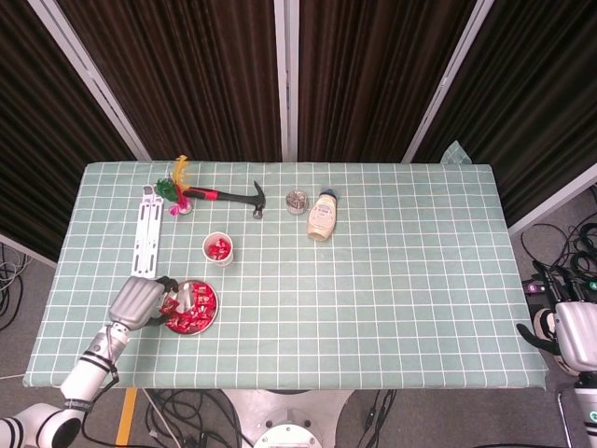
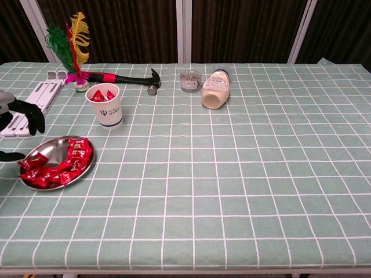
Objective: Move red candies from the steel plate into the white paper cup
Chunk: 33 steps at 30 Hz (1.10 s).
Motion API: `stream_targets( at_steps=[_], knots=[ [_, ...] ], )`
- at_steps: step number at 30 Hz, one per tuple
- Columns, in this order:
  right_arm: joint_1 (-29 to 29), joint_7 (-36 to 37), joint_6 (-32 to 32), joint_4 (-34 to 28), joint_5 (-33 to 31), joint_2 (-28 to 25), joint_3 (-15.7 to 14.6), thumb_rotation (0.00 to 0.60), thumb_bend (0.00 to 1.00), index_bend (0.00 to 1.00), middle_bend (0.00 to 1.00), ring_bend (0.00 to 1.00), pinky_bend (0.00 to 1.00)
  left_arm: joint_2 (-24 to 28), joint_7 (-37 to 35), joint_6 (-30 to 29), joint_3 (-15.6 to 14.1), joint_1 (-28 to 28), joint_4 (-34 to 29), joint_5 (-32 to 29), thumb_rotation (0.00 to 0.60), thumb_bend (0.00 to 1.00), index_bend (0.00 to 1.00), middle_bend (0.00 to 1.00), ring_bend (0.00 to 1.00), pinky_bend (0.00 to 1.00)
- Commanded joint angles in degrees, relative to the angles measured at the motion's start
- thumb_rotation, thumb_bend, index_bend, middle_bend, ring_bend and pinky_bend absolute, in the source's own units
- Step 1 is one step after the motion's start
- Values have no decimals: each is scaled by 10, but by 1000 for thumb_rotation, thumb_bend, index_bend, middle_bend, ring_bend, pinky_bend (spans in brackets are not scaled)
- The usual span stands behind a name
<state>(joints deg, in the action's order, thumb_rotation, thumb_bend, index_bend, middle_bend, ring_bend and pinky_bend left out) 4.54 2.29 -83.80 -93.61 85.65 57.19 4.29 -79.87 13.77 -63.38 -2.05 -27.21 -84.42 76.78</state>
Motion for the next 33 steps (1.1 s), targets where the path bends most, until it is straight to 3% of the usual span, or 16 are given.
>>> stream_targets(
  at_steps=[1,15,33],
  knots=[
    [-1,0,-2,-1,-1,-1,0,600,101,59,238,91,286,-9,4,7,-1,2,6,-3,600,228,472,532,797,1000],
    [-5,-3,-6,-3,-2,-2,-2,600,101,60,238,91,286,-43,36,28,1,-1,63,3,600,234,479,534,797,1000],
    [-6,-9,-6,-8,-5,-3,-2,600,101,60,238,91,286,-55,46,67,6,-11,85,-9,600,252,488,534,797,1000]
  ],
)
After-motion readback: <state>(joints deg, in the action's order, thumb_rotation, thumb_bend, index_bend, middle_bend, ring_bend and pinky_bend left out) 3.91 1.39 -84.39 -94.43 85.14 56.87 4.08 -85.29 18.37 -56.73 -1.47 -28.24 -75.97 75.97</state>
